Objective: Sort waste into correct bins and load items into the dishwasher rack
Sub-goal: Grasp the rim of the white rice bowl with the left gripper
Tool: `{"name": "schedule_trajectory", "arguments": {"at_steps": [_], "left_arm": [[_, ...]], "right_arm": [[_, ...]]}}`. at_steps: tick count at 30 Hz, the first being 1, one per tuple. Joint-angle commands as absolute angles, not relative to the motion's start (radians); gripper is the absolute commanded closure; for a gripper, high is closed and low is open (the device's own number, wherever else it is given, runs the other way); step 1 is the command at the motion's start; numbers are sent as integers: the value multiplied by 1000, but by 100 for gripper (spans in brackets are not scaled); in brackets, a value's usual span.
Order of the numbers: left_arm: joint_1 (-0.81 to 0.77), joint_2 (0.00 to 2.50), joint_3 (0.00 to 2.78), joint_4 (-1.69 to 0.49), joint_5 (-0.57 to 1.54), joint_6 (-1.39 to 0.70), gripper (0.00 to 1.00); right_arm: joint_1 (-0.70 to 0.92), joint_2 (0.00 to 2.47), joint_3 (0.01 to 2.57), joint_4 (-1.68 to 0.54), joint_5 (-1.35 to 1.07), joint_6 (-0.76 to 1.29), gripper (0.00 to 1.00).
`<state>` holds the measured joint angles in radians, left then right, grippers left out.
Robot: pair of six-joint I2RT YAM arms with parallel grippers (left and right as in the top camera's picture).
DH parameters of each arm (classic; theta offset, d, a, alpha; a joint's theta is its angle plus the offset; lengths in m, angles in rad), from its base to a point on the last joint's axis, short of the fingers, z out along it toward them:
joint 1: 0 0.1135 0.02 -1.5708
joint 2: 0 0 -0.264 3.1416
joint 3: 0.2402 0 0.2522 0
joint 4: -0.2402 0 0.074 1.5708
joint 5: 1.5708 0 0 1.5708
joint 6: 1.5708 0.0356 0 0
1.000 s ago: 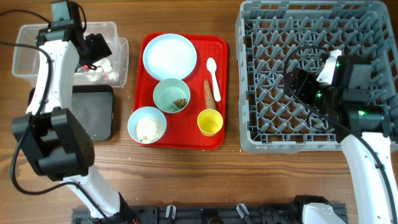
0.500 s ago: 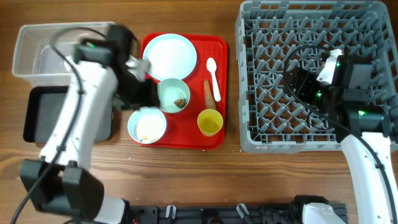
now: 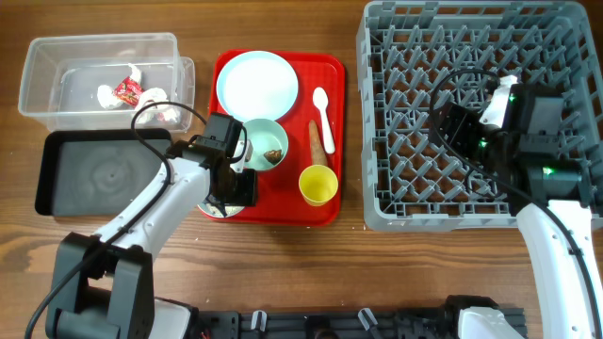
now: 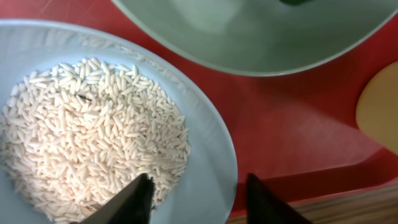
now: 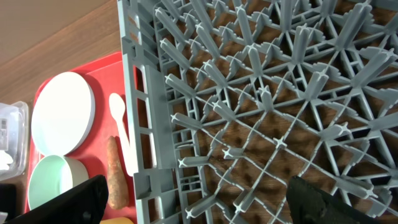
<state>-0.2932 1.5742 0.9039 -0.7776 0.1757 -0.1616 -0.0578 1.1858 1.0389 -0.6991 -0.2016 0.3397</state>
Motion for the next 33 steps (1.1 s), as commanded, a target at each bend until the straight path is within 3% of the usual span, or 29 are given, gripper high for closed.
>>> {"name": "schedule_trajectory", "arguments": {"at_steps": [1,11,18,23,33], "left_arm": [[-302,1562,899,-778,163,-167,72],[-326,1568,861,-773,155,-173,95],[-325,1569,834,-712,120,-173,86],[-326,1571,829,-702,95,-180,96],[-325,1555,921,-838,139,-248,96]], "right_arm": [[-59,1190,1055,-701,-211,337,6],[-59,1190,1055,-701,-199,336,4],[-59,1190,1055,-700,-199,332,3],[-59,1190,1055,-700,-199,314,3],[-59,1190,1055,-693,-199,314,3]]}}
